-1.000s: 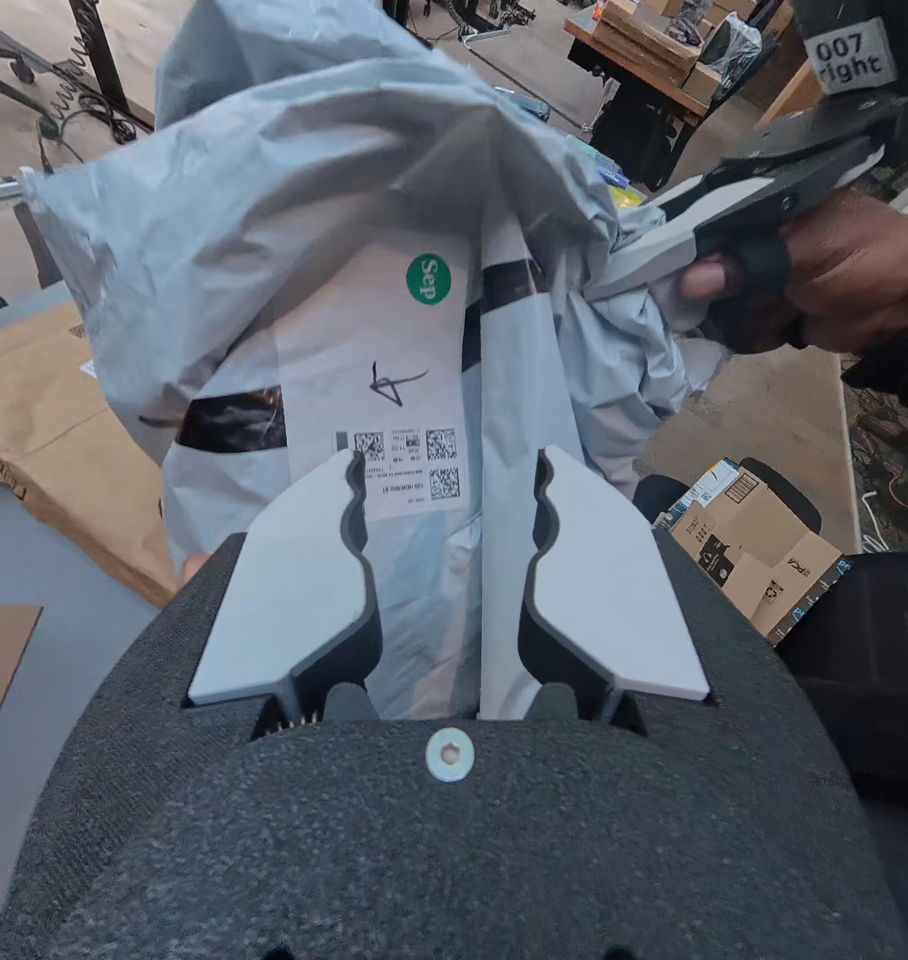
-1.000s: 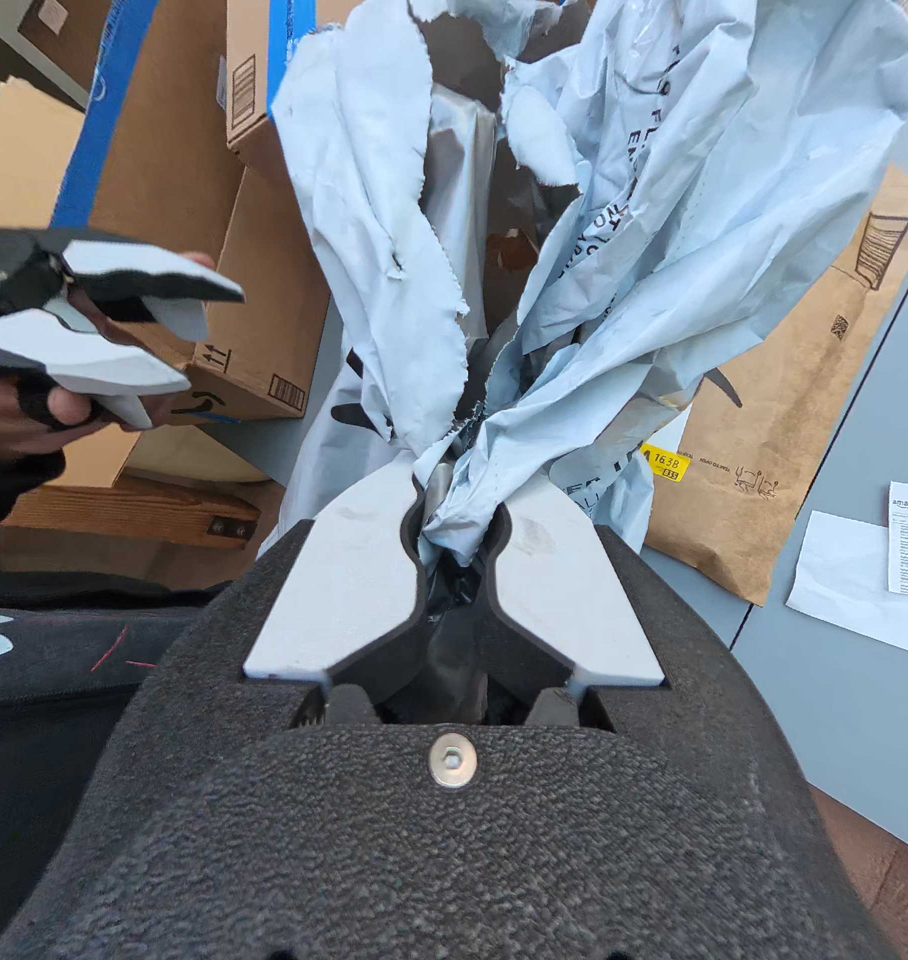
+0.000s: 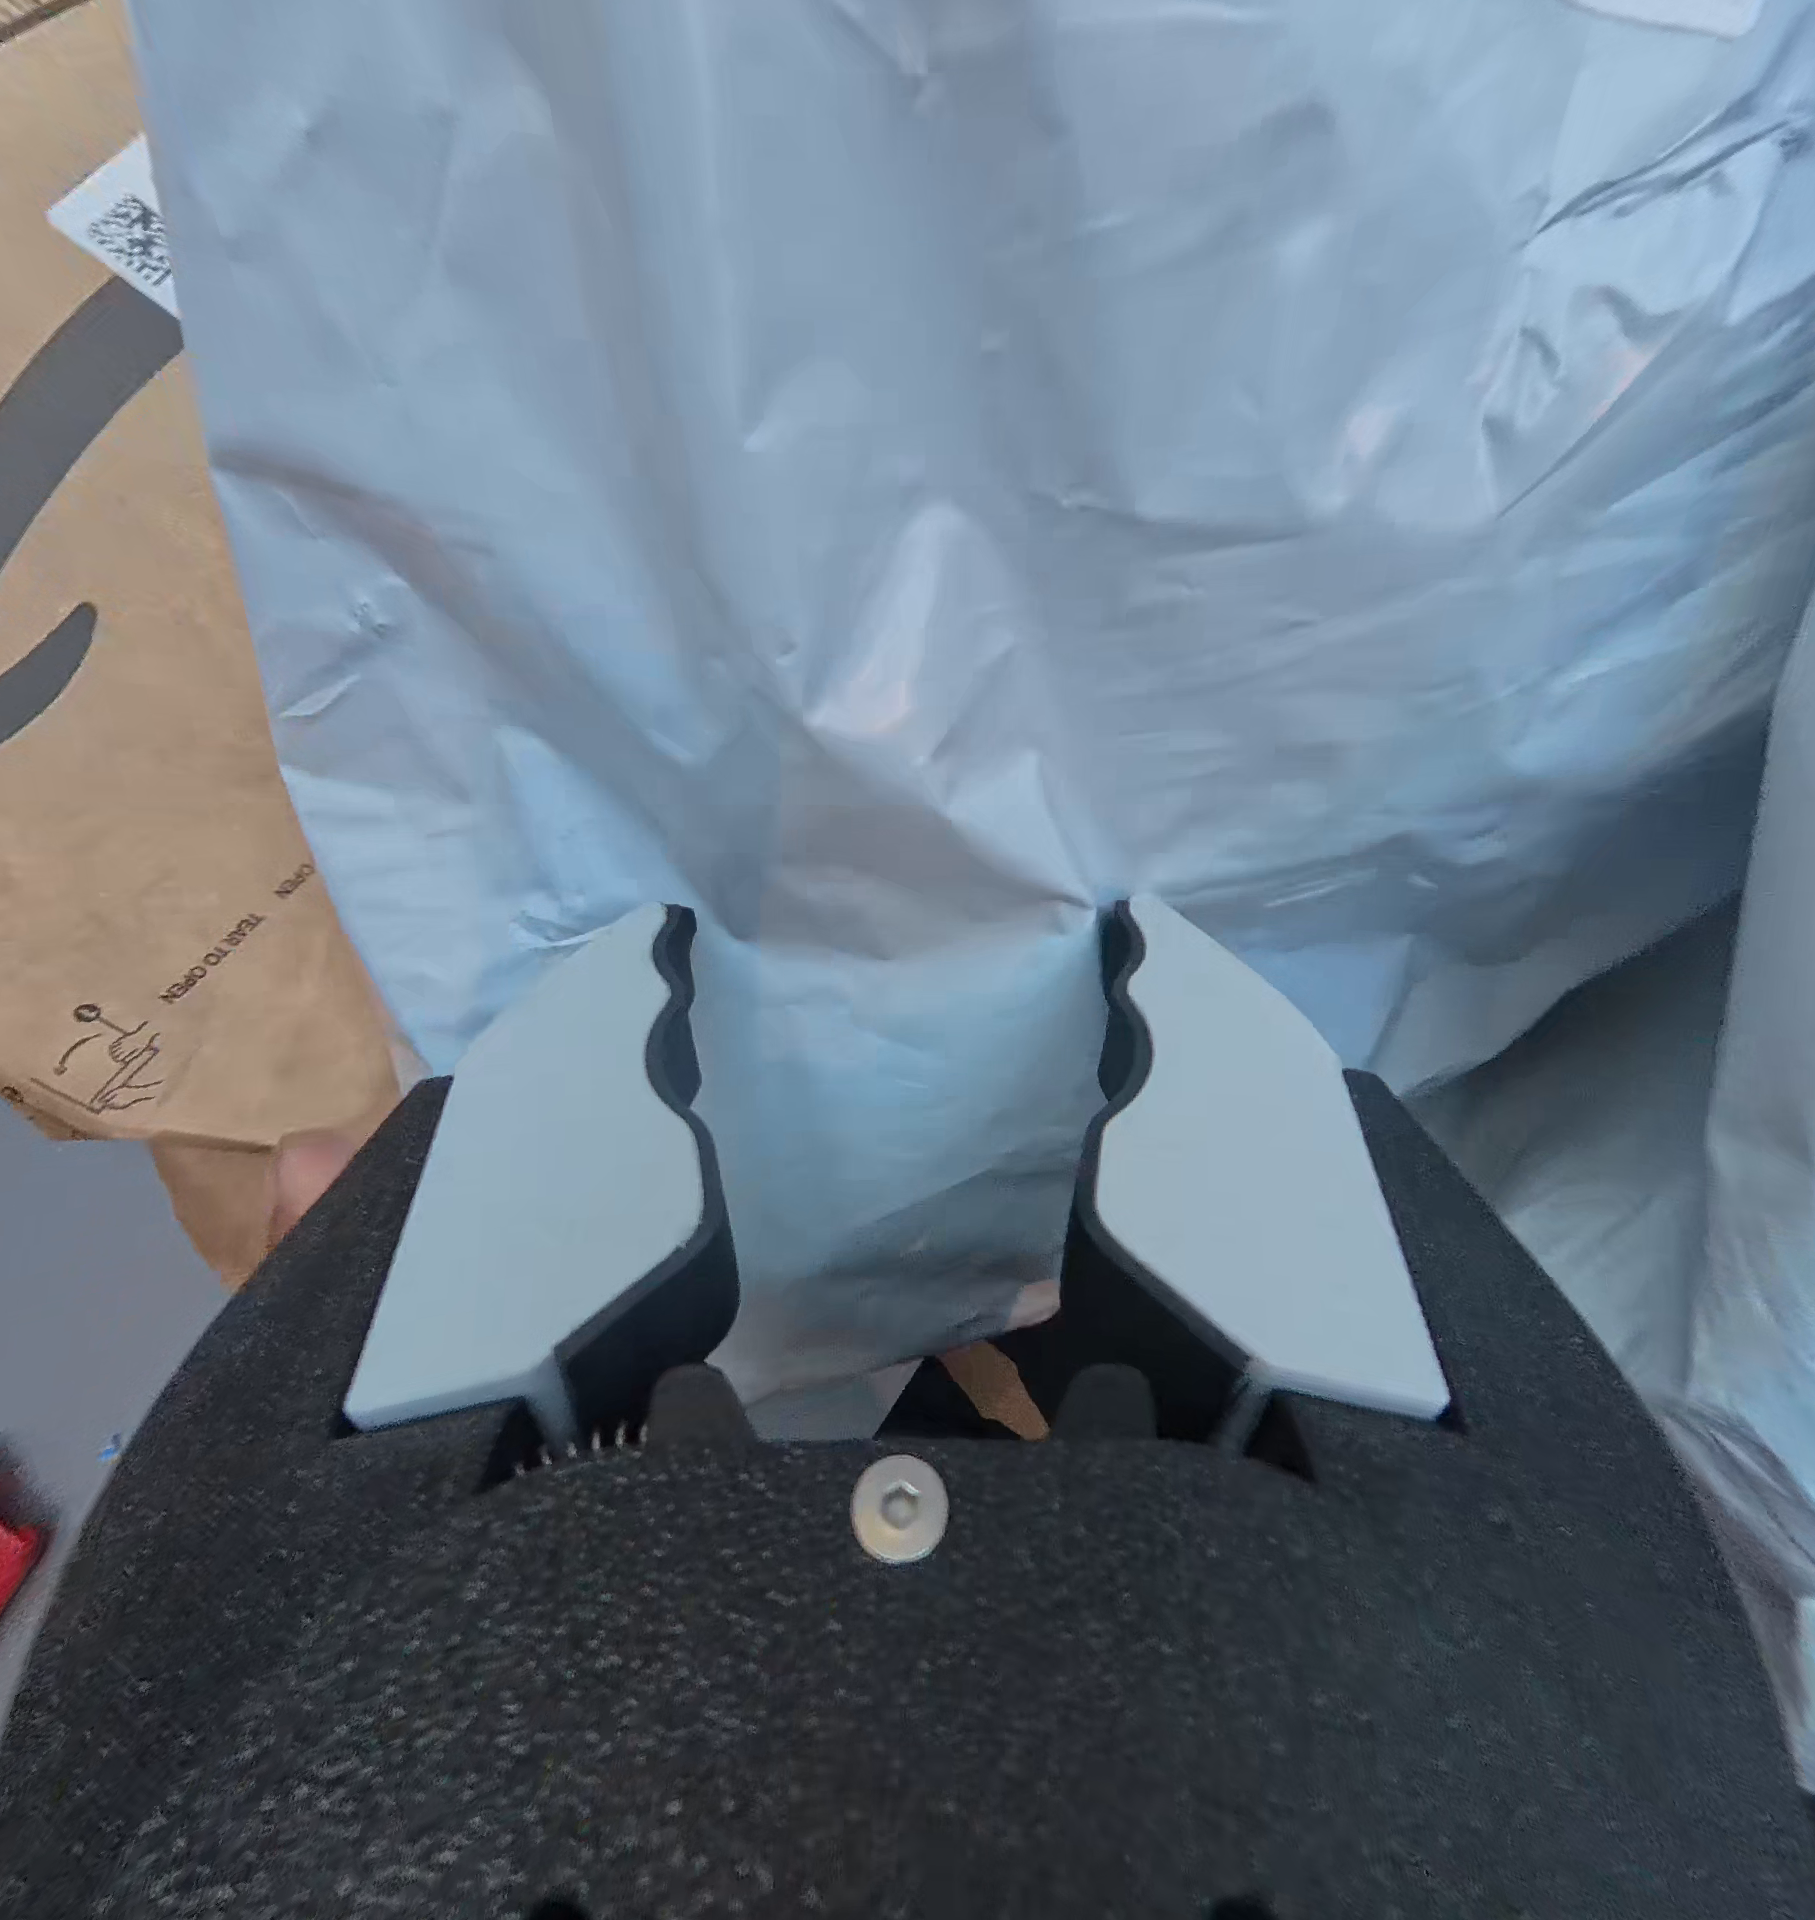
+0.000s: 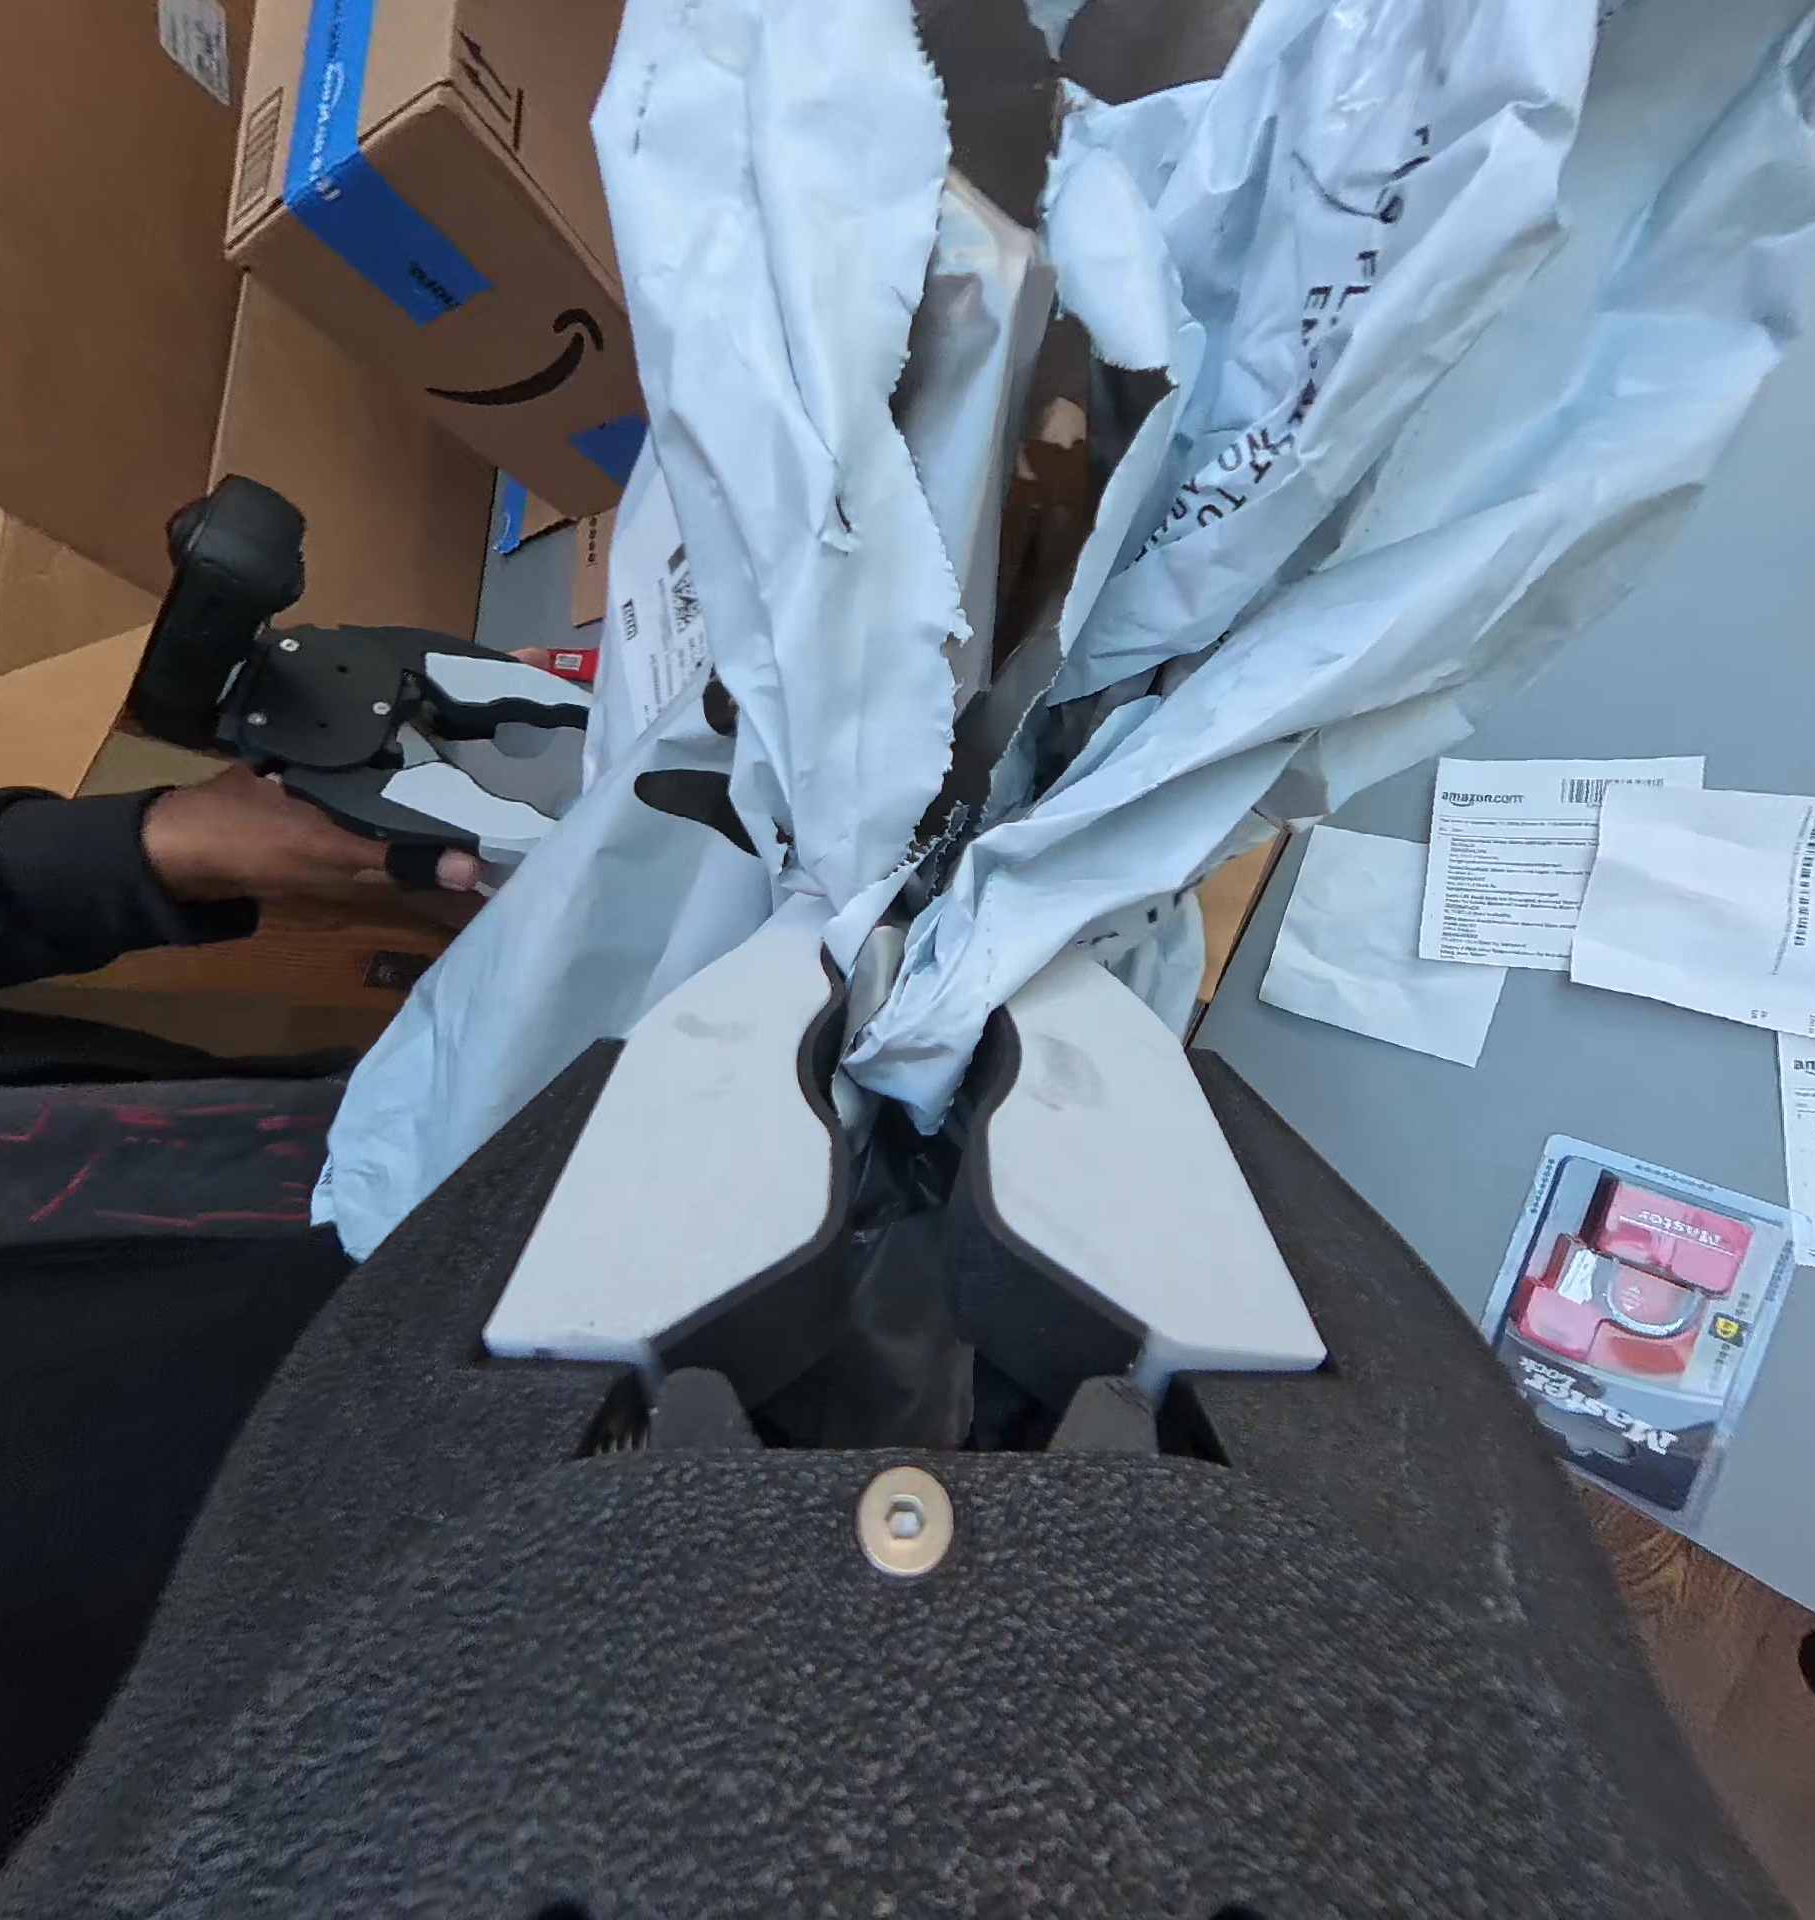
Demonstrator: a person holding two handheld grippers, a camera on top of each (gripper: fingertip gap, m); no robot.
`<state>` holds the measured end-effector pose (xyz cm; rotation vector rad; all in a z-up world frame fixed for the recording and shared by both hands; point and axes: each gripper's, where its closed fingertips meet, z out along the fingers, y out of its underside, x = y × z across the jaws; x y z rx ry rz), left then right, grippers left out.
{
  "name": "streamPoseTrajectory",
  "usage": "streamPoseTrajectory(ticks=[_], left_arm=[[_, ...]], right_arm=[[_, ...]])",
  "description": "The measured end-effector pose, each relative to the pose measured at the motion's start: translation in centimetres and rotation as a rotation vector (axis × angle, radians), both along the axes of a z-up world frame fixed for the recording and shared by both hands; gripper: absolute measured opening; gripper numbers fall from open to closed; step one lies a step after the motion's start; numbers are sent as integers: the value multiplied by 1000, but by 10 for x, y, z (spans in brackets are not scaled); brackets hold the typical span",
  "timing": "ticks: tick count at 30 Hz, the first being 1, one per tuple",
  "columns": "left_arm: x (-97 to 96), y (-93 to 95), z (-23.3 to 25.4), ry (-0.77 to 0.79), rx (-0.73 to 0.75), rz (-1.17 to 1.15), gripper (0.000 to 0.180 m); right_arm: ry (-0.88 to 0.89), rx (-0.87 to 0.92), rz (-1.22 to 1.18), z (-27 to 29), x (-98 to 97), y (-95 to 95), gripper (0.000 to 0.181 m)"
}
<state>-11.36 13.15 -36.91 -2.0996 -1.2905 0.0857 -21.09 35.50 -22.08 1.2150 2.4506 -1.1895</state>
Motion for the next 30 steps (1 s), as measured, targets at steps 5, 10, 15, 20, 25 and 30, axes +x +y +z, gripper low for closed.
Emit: streamPoseTrajectory(ticks=[5, 10, 15, 20, 25, 30], left_arm=[[28, 17, 4, -4, 67, -44, 77], [55, 28, 3, -39, 135, -65, 77], [50, 34, 8, -32, 181, -51, 77], [27, 42, 17, -12, 160, -63, 76], [13, 54, 23, 1, 151, -68, 76], [16, 65, 10, -30, 126, -63, 77]], right_arm=[[95, 18, 134, 30, 62, 1, 15], [180, 18, 153, 52, 101, -6, 14], [366, 160, 305, 70, 105, -21, 14], [501, 255, 375, 70, 60, -8, 14], [593, 362, 469, 55, -3, -3, 14], [697, 359, 650, 28, -50, -39, 14]])
